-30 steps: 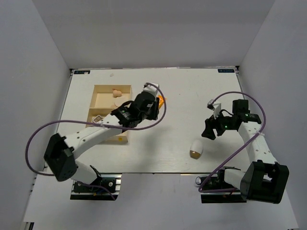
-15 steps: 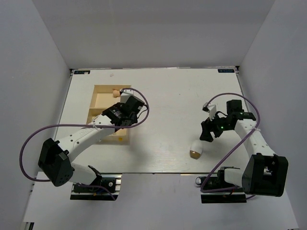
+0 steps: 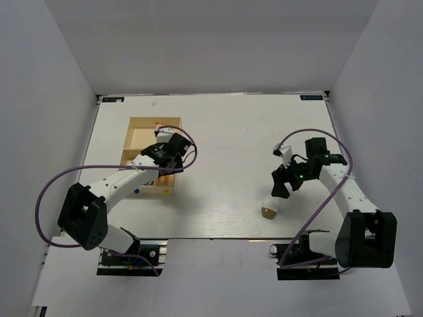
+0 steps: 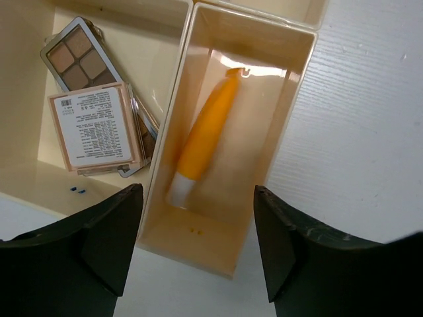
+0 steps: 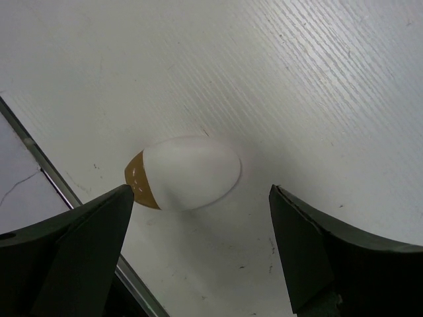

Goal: Organize the makeup

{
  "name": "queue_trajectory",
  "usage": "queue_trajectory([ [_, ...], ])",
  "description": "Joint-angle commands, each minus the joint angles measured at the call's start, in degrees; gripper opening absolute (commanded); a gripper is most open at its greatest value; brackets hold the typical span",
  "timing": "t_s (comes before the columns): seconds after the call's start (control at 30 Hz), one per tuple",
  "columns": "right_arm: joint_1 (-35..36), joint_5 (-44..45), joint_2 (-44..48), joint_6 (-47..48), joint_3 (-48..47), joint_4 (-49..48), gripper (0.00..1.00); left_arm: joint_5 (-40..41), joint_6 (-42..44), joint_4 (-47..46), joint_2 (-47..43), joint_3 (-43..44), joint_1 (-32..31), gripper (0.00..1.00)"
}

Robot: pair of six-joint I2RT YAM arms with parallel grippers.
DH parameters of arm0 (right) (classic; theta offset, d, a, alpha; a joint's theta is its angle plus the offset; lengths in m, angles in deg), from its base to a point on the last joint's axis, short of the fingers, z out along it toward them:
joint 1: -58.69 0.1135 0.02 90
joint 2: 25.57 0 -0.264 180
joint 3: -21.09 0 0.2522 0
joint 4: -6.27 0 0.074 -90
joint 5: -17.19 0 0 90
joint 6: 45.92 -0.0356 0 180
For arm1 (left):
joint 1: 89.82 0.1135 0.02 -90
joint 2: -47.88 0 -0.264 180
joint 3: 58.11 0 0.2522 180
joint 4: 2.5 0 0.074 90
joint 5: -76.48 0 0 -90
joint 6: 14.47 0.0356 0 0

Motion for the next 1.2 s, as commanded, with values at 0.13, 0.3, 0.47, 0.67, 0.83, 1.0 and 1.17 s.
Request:
queue_trajectory([
  [0.13,0.77,-7.52,-0.93,20.4,-3.35,8.83,0.89,-0.26,0.2,-0.61,-1.07,2.06,1.49,0.8],
  [0.3,0.51,-5.09,0.73,52.98,-0.9,20.49,0.89,-2.63,0.55,-1.22,-4.49,3.65,0.97,0.8],
  [0.47,0.33,2.13,4.6,82.34,5.51,21.23,0.89,-5.53,-0.32,-1.32,-11.6,2.59,0.96,0.8],
  [0.67,1.12,0.21,1.19,97.66,4.74,19.65,0.89,-7.64,-4.01,2.38,-19.33,0.05,-0.09,0.8],
  [0.83,2.79,1.52,-2.68,101.12,4.11,15.36,0.89,-9.66,-5.77,4.05,-25.32,-2.76,-0.09,0.8],
  [1.0,5.6,3.02,-5.32,105.25,4.11,14.82,0.89,-11.16,-7.88,5.63,-28.75,-4.61,-0.09,0.8],
  [1.17,9.03,2.75,-6.2,104.64,3.77,11.3,0.89,-11.69,-9.9,6.16,-30.95,-6.28,-0.09,0.8],
])
